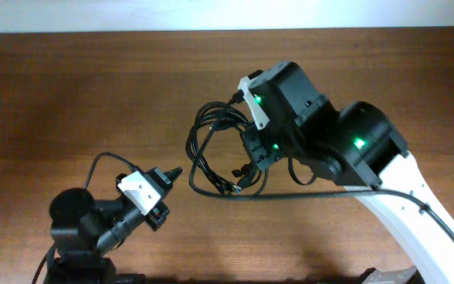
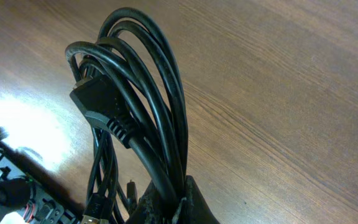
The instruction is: Untangle cables
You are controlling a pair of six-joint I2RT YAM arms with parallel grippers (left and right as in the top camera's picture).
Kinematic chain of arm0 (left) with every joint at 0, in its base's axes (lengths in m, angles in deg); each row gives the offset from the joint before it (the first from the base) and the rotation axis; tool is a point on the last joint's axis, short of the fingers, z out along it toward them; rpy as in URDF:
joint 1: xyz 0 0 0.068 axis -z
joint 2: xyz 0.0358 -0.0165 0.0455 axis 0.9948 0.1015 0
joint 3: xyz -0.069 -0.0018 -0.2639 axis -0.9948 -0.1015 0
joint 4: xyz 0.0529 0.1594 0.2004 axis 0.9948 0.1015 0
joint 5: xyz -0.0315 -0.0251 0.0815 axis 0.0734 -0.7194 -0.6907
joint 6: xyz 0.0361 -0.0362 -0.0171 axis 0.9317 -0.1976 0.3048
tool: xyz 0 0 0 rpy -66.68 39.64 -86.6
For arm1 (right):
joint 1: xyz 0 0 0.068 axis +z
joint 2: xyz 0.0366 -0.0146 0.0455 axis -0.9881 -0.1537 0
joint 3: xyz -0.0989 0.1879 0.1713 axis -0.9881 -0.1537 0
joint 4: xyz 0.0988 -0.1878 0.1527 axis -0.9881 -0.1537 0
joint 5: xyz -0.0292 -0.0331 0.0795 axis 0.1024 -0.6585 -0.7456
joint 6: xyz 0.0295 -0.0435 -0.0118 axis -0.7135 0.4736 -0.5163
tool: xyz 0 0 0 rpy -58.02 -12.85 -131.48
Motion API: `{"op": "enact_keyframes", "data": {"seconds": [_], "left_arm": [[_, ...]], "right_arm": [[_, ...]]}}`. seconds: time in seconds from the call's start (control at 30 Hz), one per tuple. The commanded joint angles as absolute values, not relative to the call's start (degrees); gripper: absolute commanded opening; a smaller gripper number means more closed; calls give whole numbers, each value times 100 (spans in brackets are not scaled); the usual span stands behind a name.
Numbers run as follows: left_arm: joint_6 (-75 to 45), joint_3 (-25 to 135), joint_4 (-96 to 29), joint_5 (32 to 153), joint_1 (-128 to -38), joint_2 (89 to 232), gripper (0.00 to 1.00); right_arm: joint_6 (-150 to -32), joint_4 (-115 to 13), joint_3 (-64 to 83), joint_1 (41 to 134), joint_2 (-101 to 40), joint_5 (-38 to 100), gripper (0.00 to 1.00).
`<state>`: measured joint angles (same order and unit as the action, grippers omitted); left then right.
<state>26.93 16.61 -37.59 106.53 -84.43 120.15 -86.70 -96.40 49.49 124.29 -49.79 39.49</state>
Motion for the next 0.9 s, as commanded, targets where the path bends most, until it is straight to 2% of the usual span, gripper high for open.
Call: {"op": "enact_keyframes", "data": {"seconds": [0.0,0.23,0.37,0.5,0.6,0.63,0.7,0.77,0.8,0.87], "left_arm": [[2988,1411,-4209,11022,-8471,12393,0],[2986,1403,-4867,12633,-8471,13733,1],[2977,1403,-4843,13079,-8471,14046,0],[2782,1405,-4841,12832,-8473,14009,0],[2782,1405,-4841,12672,-8473,14000,0],[2782,1405,-4841,12674,-8473,14000,0],[2782,1405,-4841,12672,-8473,14000,0],[2782,1405,-4843,12674,-8473,14000,0],[2782,1405,-4839,12674,-8473,14000,0],[2680,1405,-4817,12672,-8471,14002,99]], "right_arm": [[-8650,-9603,5137,12746,-4608,3995,4],[-8655,-9610,5137,13301,-4577,4062,4],[-8655,-9620,5137,13301,-4575,4060,4],[-8655,-9913,5137,13288,-4575,4639,4],[-8652,-10086,5137,13288,-4575,4915,48],[-8652,-10084,5137,13288,-4575,4913,55],[-8652,-10084,5137,13288,-4575,4915,56],[-8652,-10084,5137,13288,-4575,4915,52],[-8652,-10084,5137,13288,-4575,4915,54],[-8655,-10106,5135,13288,-4577,5000,60]]}}
